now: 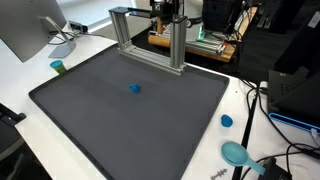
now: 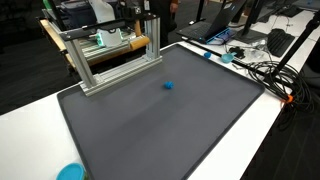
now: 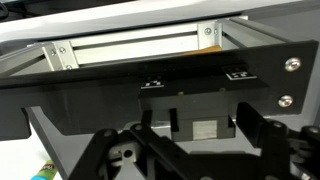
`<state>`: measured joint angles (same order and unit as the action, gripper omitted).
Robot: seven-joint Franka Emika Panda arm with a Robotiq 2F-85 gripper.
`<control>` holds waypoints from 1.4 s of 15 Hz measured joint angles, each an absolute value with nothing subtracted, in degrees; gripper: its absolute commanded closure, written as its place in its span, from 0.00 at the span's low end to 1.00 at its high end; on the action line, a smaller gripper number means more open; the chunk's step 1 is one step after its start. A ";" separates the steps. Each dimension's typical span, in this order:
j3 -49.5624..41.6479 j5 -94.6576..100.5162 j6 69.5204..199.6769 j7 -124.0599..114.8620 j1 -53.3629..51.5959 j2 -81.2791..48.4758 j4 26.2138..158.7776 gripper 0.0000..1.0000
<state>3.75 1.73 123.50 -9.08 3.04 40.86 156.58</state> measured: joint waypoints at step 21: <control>5.70 2.75 122.99 -8.36 2.20 40.81 157.01 0.69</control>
